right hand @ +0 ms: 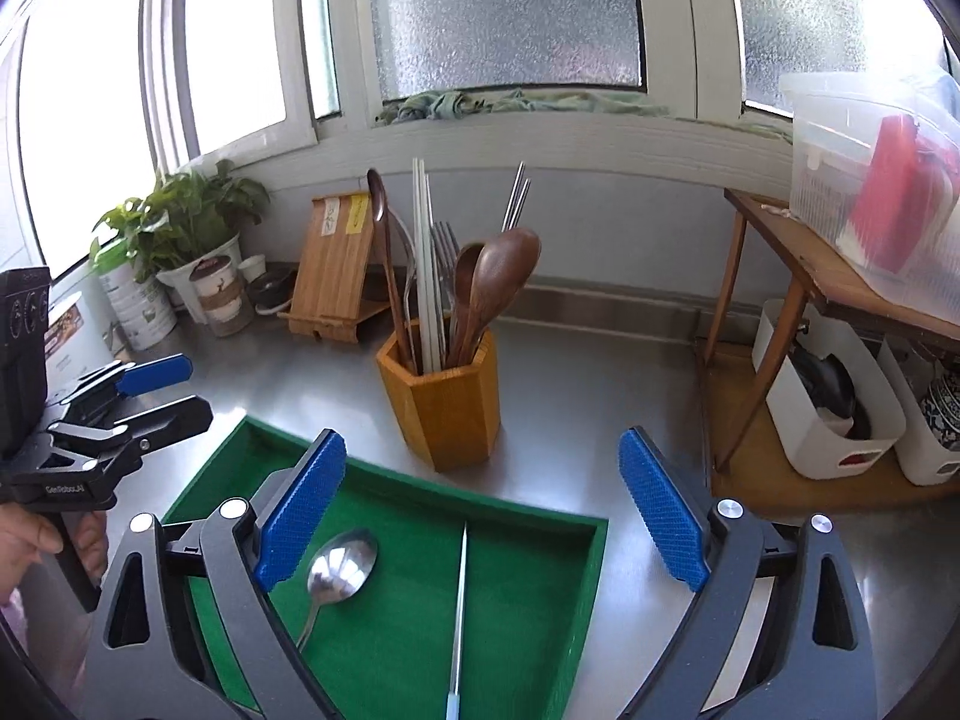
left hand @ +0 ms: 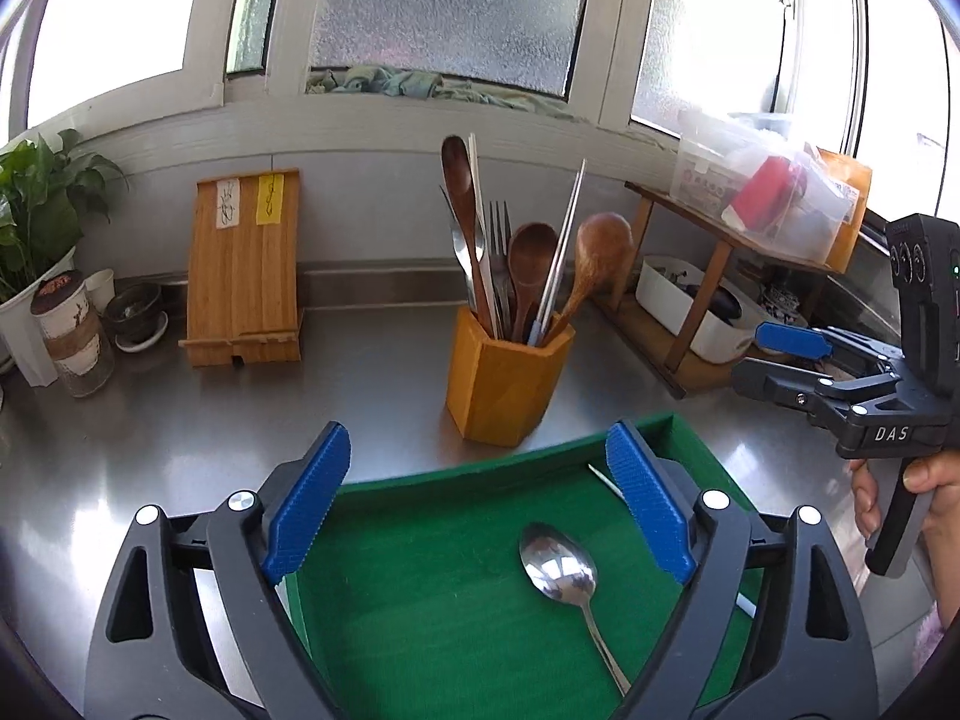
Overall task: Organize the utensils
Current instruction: 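Move both open tools back over the green tray, then grasp the silver spoon with the left tool while the right tool grasps the blue-handled chopstick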
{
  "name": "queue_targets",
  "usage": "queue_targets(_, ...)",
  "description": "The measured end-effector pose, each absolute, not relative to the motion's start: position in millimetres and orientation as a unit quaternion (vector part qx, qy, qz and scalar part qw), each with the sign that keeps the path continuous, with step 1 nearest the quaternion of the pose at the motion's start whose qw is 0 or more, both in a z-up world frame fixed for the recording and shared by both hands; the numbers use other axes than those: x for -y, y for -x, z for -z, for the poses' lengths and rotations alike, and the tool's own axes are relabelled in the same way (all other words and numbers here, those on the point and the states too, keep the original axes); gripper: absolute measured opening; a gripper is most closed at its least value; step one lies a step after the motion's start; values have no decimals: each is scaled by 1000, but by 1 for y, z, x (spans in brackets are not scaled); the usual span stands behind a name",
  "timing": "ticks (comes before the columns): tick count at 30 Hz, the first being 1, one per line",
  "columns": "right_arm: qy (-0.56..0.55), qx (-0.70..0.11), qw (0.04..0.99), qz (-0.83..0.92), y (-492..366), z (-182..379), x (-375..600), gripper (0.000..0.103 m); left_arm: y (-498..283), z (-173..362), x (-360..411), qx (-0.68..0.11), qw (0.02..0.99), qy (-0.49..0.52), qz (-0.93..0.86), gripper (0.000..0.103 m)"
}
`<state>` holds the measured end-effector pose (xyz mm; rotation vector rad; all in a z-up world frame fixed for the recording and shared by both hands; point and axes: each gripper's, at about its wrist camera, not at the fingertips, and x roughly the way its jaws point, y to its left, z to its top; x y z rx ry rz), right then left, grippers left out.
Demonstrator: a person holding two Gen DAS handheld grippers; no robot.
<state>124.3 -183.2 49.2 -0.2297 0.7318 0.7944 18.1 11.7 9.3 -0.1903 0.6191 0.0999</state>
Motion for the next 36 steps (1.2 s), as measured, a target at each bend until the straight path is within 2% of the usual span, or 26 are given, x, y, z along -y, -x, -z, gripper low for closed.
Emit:
queue_targets(3,167,-403,819,-373,-114,-30,177,86,-17,6,-1,-360,927,96,-36,83)
queue_targets(5,200,-443,792,-369,-108,-12,173,67,-18,17,8,-396,913,91,-33,79)
queue_targets(6,209,-465,779,-365,-107,-2,172,62,-18,23,13,-416,904,93,-25,71)
queue_targets(7,213,-487,767,-359,-107,7,171,52,-19,30,18,-437,894,96,-14,65)
queue_targets(8,215,-506,758,-352,-107,16,170,43,-20,36,23,-458,883,101,-5,52)
queue_targets(9,217,-523,750,-342,-108,25,170,39,-21,43,28,-475,874,106,2,41)
queue_targets(11,221,-544,740,-328,-108,39,170,28,-23,53,37,-499,860,108,11,32)
queue_targets(12,227,-550,737,-322,-107,43,170,26,-24,57,40,-507,855,106,11,25)
queue_targets(14,236,-554,732,-319,-103,48,170,19,-26,63,44,-514,851,108,10,18)
queue_targets(32,262,-576,703,-324,-96,57,162,19,-50,81,57,-542,835,95,-12,16)
queue_targets(36,268,-579,700,-320,-95,56,159,18,-50,82,57,-544,834,92,-21,9)
